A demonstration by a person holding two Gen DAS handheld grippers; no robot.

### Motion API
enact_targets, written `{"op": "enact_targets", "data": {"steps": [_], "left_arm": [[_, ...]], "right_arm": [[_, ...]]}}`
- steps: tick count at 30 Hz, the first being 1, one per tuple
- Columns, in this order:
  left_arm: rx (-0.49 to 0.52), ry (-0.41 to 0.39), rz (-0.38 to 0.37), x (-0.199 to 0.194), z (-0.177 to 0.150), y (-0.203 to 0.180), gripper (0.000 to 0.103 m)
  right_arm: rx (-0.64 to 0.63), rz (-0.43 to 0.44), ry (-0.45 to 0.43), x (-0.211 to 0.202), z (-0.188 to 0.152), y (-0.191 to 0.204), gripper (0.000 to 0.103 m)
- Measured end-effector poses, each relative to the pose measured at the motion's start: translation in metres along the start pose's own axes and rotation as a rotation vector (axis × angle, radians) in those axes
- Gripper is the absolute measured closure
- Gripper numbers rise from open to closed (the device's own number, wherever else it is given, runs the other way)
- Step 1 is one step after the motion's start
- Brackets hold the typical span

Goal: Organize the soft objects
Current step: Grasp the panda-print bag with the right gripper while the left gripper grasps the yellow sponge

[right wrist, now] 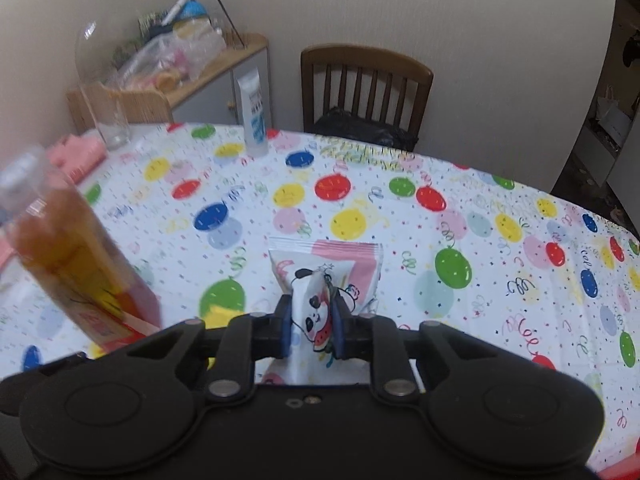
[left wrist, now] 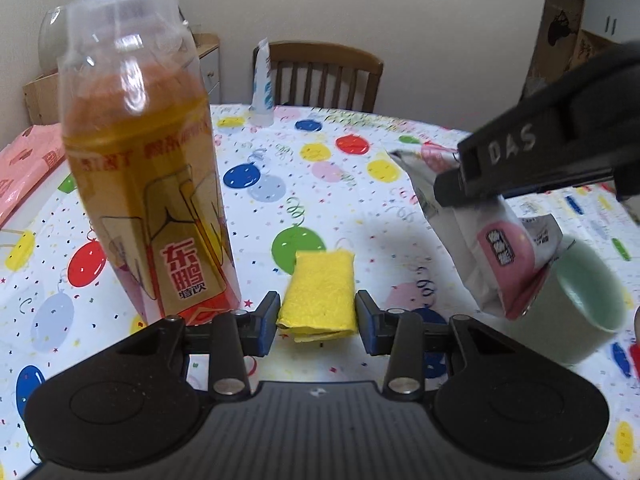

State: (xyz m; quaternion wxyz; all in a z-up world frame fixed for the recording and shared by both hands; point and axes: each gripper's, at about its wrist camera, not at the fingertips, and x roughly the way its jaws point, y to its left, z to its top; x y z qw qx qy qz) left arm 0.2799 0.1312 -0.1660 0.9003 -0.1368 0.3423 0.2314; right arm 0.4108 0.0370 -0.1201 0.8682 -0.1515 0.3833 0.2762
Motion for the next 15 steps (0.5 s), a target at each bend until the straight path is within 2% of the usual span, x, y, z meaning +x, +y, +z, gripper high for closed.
{"op": "enact_targets", "data": {"steps": [8,15], "left_arm": [[0.014,-0.023,-0.079,-0.037,-0.007,0.009,0.064],[0.012,-0.009,-0.129,-0.063,-0.019,0.023,0.065]], "right_arm": [[0.05,0.015,-0.069,-0.061,-0.007,-0.01,0.085],[0.131,0.014,-0.087,-0.12,-0.042,-0.023,0.085]]}}
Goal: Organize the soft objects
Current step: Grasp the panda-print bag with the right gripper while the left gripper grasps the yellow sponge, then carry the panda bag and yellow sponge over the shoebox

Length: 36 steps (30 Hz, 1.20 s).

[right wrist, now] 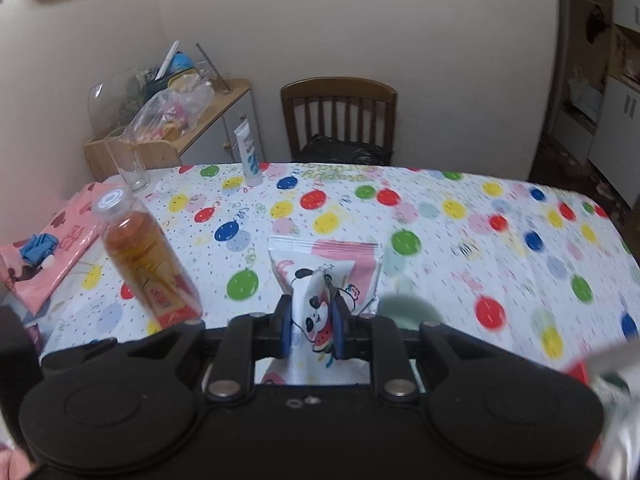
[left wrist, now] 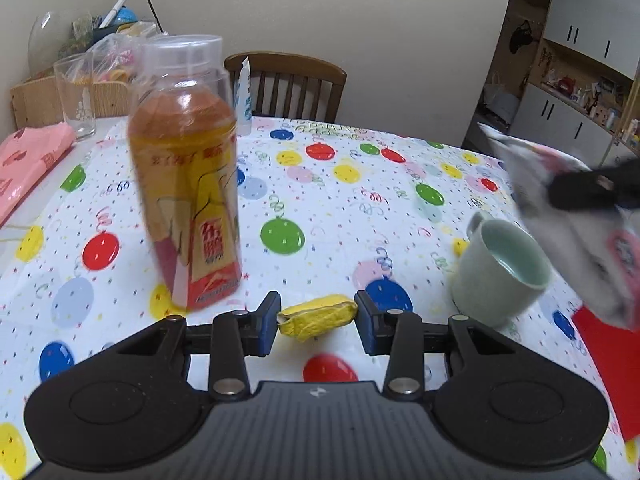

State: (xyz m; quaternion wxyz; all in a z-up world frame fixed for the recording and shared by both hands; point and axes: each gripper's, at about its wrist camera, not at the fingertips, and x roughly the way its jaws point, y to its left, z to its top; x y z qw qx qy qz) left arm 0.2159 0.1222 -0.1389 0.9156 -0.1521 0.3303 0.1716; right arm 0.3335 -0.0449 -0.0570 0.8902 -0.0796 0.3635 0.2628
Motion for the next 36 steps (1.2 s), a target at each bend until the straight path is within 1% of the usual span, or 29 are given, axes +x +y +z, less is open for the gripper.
{"op": "enact_targets", "data": {"steps": [8,11,15,19,22,27,30,33,36], "left_arm": [[-0.008,0.001,-0.11,-0.045,-0.005,0.004,0.065],[0.01,-0.015,-0.159,-0.065,-0.003,-0.002,0.065],[0.018,-0.037,-0.225,-0.087,0.005,-0.016,0.065],[0.029,-0.053,-0.291,-0.101,0.016,-0.039,0.065],[0.051,-0.071,-0.328,-0.108,0.025,-0.061,0.065],[0.065,-0.064,-0.4,-0.106,0.035,-0.104,0.065],[0.07,-0.038,-0.442,-0.101,0.042,-0.132,0.065],[0.073,-0.022,-0.482,-0.097,0.05,-0.156,0.065],[0.093,-0.024,-0.519,-0.096,0.06,-0.182,0.065]], "right_arm": [[0.102,-0.046,0.004,-0.066,-0.05,-0.018,0.085],[0.137,-0.071,0.001,-0.09,-0.064,-0.022,0.084],[0.163,-0.108,-0.025,-0.123,-0.074,-0.027,0.084],[0.172,-0.144,-0.061,-0.149,-0.078,-0.036,0.084],[0.176,-0.169,-0.086,-0.165,-0.079,-0.05,0.084],[0.206,-0.216,-0.113,-0.184,-0.08,-0.09,0.084],[0.222,-0.255,-0.133,-0.195,-0.082,-0.115,0.084],[0.24,-0.301,-0.146,-0.202,-0.085,-0.141,0.084],[0.259,-0.341,-0.148,-0.204,-0.091,-0.163,0.084]]}}
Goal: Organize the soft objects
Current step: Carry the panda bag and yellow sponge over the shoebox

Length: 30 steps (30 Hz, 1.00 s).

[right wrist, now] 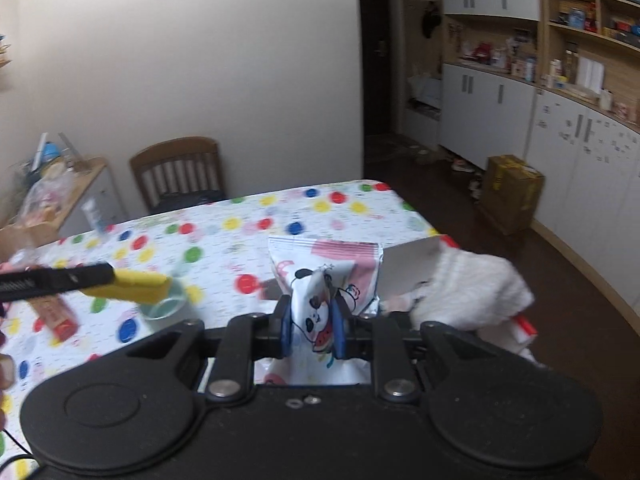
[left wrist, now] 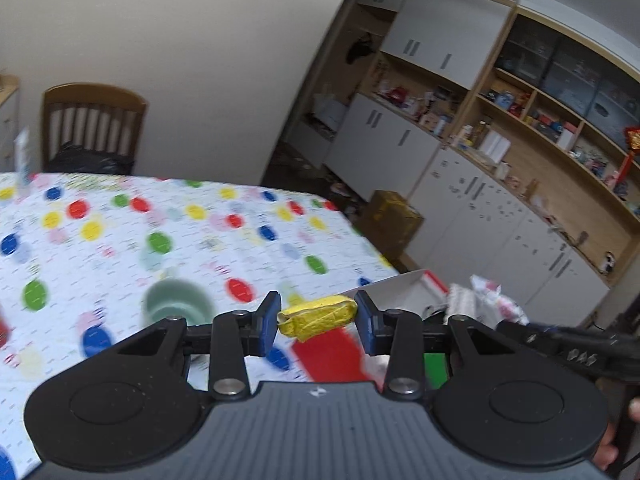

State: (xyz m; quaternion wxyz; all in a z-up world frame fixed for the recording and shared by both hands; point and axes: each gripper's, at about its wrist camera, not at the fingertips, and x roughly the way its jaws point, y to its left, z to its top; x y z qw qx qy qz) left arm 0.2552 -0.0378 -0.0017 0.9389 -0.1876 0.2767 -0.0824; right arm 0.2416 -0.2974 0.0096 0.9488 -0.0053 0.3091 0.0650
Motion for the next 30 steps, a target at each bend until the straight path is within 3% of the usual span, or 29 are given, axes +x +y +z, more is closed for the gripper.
{"op": "enact_targets", "data": {"steps": [13,21,30], "left_arm": [[0.122,0.034,-0.114,0.083,0.014,-0.076,0.065],[0.139,0.107,-0.121,0.143,0.008,-0.088,0.07],[0.11,0.201,-0.054,0.185,-0.003,-0.073,0.07]], "right_arm": [[0.058,-0.083,0.04,0.039,-0.011,-0.045,0.083],[0.072,-0.078,0.087,0.073,-0.016,-0.052,0.083],[0.022,-0.1,0.189,0.114,-0.025,-0.049,0.079]]}}
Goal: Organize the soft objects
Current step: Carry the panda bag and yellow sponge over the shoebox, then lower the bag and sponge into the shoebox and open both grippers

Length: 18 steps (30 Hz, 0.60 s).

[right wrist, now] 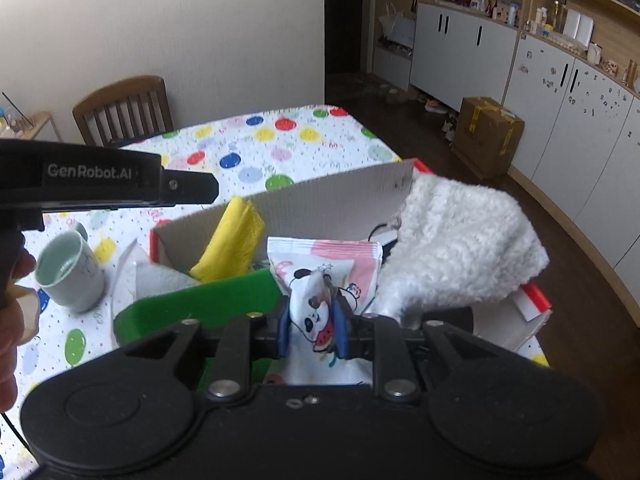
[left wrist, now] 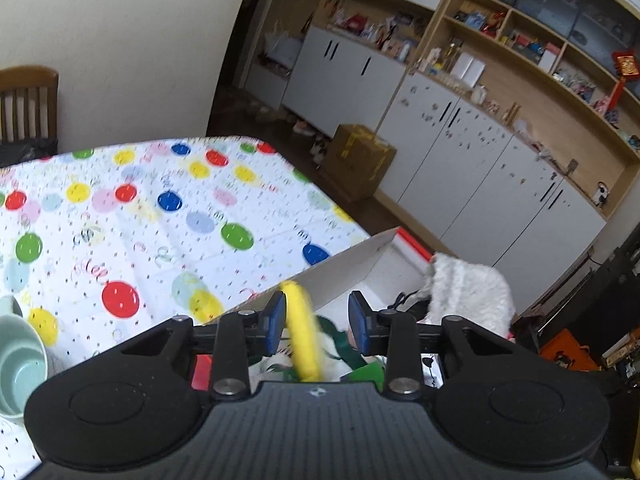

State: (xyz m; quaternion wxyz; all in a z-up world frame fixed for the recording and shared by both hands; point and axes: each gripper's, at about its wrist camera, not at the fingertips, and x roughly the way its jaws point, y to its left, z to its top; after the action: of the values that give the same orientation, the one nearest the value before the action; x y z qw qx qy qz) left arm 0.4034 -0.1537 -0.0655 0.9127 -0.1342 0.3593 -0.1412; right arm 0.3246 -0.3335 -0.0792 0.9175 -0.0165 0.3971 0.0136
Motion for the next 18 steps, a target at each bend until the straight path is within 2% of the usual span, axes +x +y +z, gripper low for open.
{"op": "enact_targets", "data": {"steps": [10,15,17,18], "left_arm": [[0.0,0.049,0.012,0.004,-0.015,0.008,0.07],[0.023,0.036,0.008,-0.007,-0.014,0.006,0.069],[0.038,0.027,0.022,-0.012,-0.014,0.004,0.069],[0.043,0.022,0.025,-0.016,-0.014,0.004,0.065]], "right_arm": [[0.029,0.03,0.036,0.014,-0.005,-0.007,0.072],[0.044,0.051,0.004,0.003,-0.002,-0.011,0.059],[0.033,0.05,-0.009,-0.004,-0.001,-0.011,0.058],[0.033,0.052,-0.017,-0.008,0.0,-0.011,0.058]]}}
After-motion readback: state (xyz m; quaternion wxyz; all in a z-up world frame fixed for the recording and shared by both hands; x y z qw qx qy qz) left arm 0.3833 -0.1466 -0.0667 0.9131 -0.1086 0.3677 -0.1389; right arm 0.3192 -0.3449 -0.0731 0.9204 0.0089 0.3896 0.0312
